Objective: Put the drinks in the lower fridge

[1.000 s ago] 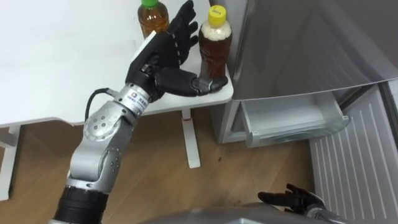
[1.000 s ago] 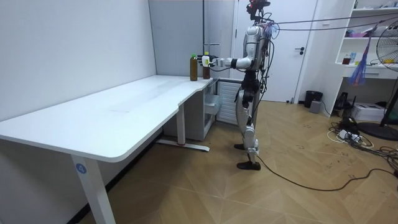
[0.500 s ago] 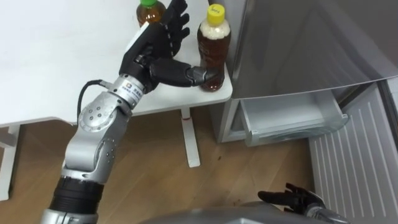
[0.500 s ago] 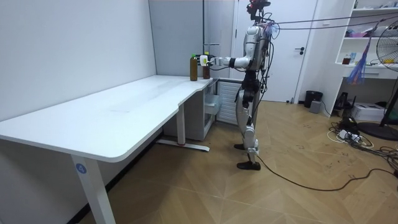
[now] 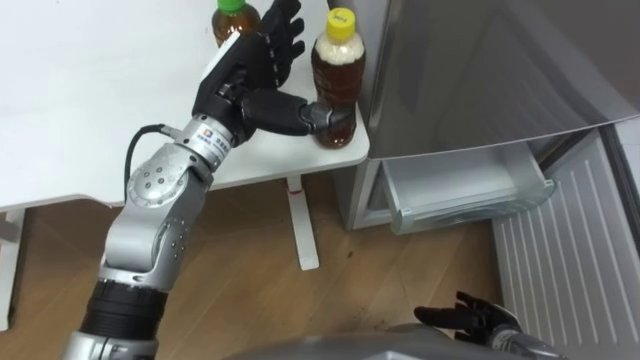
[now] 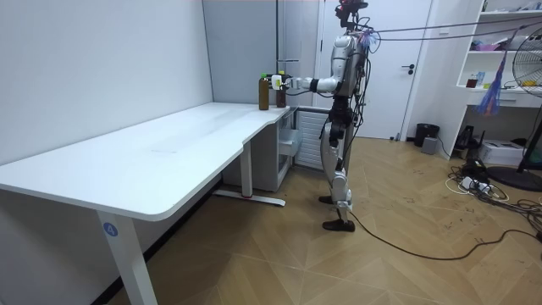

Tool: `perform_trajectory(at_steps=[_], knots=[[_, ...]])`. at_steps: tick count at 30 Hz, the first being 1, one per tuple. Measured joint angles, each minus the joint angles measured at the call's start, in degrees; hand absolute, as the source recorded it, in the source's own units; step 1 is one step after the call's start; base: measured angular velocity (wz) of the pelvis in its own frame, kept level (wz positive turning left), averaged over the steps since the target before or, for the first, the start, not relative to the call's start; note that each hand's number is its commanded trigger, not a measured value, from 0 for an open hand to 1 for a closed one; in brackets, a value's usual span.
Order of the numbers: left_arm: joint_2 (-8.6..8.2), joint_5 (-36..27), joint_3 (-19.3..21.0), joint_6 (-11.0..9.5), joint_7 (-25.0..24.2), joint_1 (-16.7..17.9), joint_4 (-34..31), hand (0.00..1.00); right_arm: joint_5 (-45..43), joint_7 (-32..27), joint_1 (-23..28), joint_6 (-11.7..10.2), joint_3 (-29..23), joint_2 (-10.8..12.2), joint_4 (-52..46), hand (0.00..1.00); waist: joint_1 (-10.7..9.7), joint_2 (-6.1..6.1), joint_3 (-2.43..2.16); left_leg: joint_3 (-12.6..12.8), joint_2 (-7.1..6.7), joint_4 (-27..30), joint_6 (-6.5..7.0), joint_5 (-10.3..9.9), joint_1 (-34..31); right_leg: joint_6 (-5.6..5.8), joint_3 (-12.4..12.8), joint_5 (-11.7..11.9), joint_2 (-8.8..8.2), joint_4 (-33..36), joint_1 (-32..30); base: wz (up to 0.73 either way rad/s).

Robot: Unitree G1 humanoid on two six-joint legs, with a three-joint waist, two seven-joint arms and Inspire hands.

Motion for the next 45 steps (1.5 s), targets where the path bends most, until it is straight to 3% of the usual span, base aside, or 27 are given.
perform_trajectory(at_steps=[19, 27, 32, 42, 43, 44, 45], knots=[[-0.01, 0.05, -0.20, 0.02, -0.05, -1.42, 0.14, 0.00, -0.04, -0.06, 0.23, -0.06, 0.00, 0.01, -0.56, 0.00, -0.72, 0.26, -0.13, 1.39, 0.03, 0.04, 0.00, 0.00, 0.30, 0.03, 0.64, 0.16, 0.07, 0.03, 0.04, -0.01], [0.00, -0.01, -0.23, 0.02, -0.27, -1.72, 0.31, 0.00, -0.07, 0.01, 0.20, -0.13, -0.07, 0.05, -0.67, 0.00, -2.35, 0.45, -0.08, 1.61, 0.02, -0.01, 0.00, 0.00, 0.08, 0.05, 0.76, 0.17, 0.06, 0.03, 0.08, 0.00], [-0.03, 0.06, -0.28, 0.19, -0.50, -2.14, 4.66, 0.00, -0.05, 0.07, 0.15, -0.11, -1.09, -0.13, -0.81, 0.00, -2.66, 1.39, 0.10, 2.33, -0.01, -0.05, 0.00, 0.00, 0.13, 0.12, 1.30, 0.19, 0.09, 0.01, -0.05, -0.04], [-0.05, 0.05, -0.25, 0.80, -0.65, -2.15, 6.03, 0.00, -0.02, -0.16, 0.24, 0.12, -1.72, -0.08, -0.67, 0.00, -3.44, 1.37, 0.09, 3.03, 0.00, -0.03, 0.00, 0.00, 0.14, 0.13, 1.37, 0.18, 0.07, -0.03, -0.08, 0.00], [-0.08, 0.10, -0.26, 0.80, -0.83, -2.15, 6.03, 0.08, -0.02, -0.16, 0.24, 0.08, -1.74, -0.08, -0.66, 0.00, -3.58, 1.25, 0.16, 3.05, 0.00, -0.01, 0.00, 0.00, 0.14, 0.13, 1.38, 0.18, 0.07, -0.03, -0.10, 0.00], [-0.10, 0.10, -0.33, 0.80, -1.05, -2.16, 6.03, 0.50, 0.02, -0.17, 0.24, 0.05, -1.72, -0.09, -0.67, 0.00, -3.72, 1.19, 0.20, 3.06, 0.00, 0.01, 0.00, 0.00, 0.14, 0.13, 1.39, 0.18, 0.07, -0.03, -0.10, 0.00], [-0.11, 0.10, -0.37, 0.80, -1.22, -2.16, 6.03, 0.62, 0.03, -0.17, 0.24, 0.02, -1.72, -0.08, -0.67, 0.00, -3.74, 1.18, 0.20, 3.06, 0.00, 0.01, 0.00, 0.00, 0.13, 0.13, 1.40, 0.18, 0.07, -0.03, -0.10, 0.00]])
